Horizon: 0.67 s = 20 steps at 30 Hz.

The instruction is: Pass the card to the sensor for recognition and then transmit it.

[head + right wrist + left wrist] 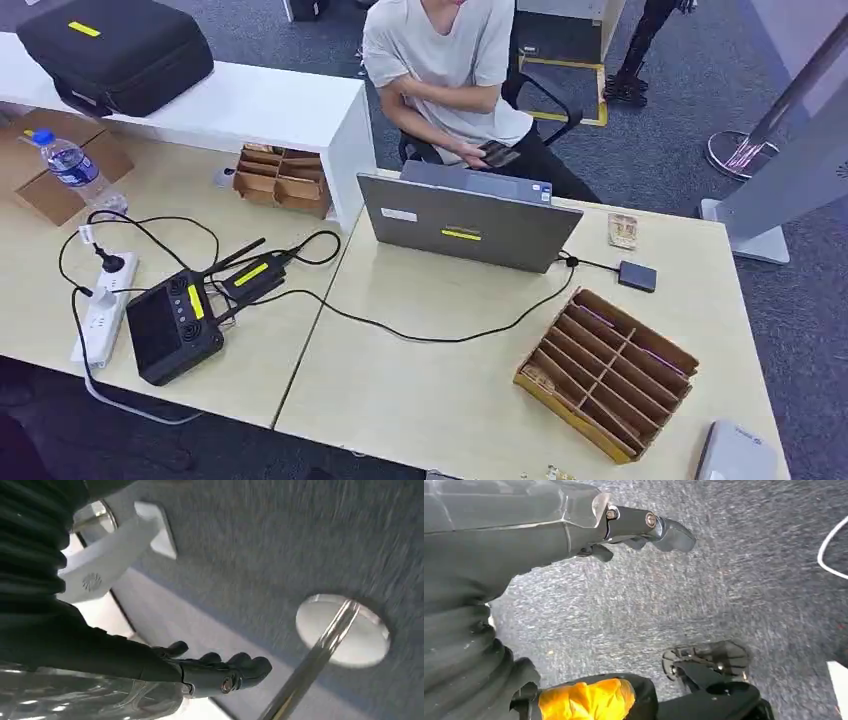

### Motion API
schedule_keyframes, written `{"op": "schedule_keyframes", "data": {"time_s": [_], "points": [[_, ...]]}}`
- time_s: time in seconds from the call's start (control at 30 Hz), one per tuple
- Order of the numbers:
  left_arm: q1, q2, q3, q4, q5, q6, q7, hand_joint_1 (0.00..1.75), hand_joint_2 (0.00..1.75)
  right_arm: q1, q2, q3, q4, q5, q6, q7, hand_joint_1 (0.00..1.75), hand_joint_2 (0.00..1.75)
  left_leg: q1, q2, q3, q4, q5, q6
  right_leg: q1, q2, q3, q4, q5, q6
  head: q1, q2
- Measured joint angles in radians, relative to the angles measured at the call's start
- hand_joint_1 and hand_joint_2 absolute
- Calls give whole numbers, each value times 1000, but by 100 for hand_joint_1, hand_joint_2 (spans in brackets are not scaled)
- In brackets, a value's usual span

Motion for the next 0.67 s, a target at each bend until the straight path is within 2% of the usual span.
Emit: {"op": "schedule_keyframes", "data": {"time_s": [0.13,0.17,0.2,0.23,0.27,0.3,0.37,0.4,0.5,0.53,0.57,0.67], "points": [[-1,-1,0,0,2,-2,8,0,175,-13,84,8,31,-2,5,16,0,175,0,0,0,0,1,-1,0,0,0,1,0,-1,0,0],[-2,-2,0,0,2,-4,10,0,175,-15,90,9,32,-4,5,24,0,175,1,0,0,0,1,-1,1,0,0,1,0,-1,-6,0],[-2,-1,0,0,3,-5,11,0,175,-17,118,10,39,-6,6,33,0,175,0,0,0,0,1,-1,0,0,0,1,0,-2,-3,0],[-2,-1,0,0,3,-5,13,0,175,-19,133,11,39,-8,0,41,0,175,1,0,0,0,1,-1,1,0,0,1,0,-2,-7,0],[-2,-1,0,0,4,-5,14,0,175,-21,155,11,42,-11,-8,51,0,175,1,0,0,0,1,-1,0,0,0,2,0,-2,-3,0],[-3,-2,0,0,5,-6,16,0,175,-23,169,11,43,-11,-18,60,0,175,0,0,0,0,1,-1,0,0,0,1,0,-2,-8,0],[-2,-1,0,0,14,-6,16,0,175,-25,217,18,50,-1,-10,87,0,175,1,0,0,0,1,-1,1,0,0,2,0,-2,-6,0],[-2,-2,0,0,22,-6,16,0,0,-26,246,23,54,0,11,96,0,175,1,0,0,0,1,-1,1,0,0,2,0,-2,-6,0],[-2,-2,2,0,34,-7,16,0,0,-27,296,28,65,1,45,104,0,175,0,0,0,0,1,-2,0,0,-1,3,-1,-2,-5,0],[-2,-3,3,0,36,-7,16,0,0,-27,307,29,67,1,53,103,0,175,0,0,0,0,1,-2,0,0,-1,3,-1,-3,-10,0],[-2,-3,4,0,36,-7,16,0,175,-28,320,32,69,1,60,103,0,175,0,0,0,-1,1,-2,0,0,-1,3,-1,-3,-7,0],[-2,-7,8,0,45,-8,17,0,175,-28,336,50,72,1,95,104,0,175,0,0,0,-1,1,-2,0,0,-1,3,-1,-3,-8,0]]}}
